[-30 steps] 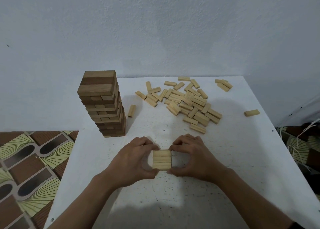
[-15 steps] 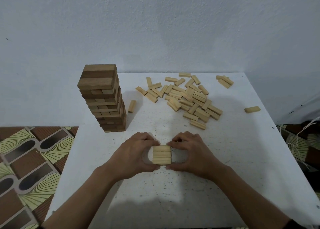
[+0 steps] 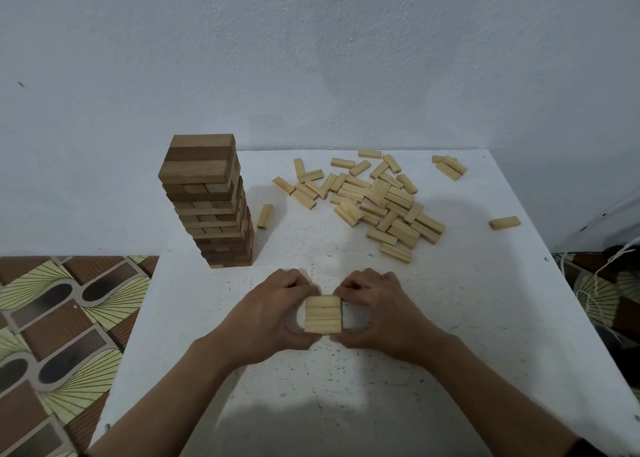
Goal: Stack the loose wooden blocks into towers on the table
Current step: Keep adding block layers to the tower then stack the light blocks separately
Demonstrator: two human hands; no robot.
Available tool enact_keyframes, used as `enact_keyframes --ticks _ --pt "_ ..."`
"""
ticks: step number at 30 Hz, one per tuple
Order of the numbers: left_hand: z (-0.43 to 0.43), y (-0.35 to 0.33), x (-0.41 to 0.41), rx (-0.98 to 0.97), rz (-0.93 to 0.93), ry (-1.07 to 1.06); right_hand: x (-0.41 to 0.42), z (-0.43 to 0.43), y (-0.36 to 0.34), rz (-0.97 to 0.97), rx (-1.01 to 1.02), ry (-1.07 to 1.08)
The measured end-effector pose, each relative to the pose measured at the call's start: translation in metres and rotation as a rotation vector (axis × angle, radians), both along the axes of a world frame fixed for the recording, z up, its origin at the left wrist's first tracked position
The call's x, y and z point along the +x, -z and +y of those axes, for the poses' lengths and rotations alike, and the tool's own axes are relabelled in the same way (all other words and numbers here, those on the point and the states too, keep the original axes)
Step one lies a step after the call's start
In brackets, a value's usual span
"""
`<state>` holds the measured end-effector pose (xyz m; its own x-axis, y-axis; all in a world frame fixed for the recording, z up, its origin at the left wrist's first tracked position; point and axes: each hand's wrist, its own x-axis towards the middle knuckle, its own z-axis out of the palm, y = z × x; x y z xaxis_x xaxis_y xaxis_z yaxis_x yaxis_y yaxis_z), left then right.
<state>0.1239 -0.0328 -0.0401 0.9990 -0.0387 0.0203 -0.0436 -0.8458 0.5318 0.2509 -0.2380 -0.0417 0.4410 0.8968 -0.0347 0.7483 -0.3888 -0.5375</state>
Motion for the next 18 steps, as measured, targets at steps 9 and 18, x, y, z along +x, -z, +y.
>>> enact_keyframes --ticks 9,18 --pt "0.014 -0.001 -0.009 -0.002 0.022 -0.004 -0.006 0.014 0.005 -0.021 0.018 -0.014" --pt "0.02 -0.001 -0.013 -0.03 0.027 -0.002 -0.007 0.017 -0.006 0.007 -0.023 -0.016"
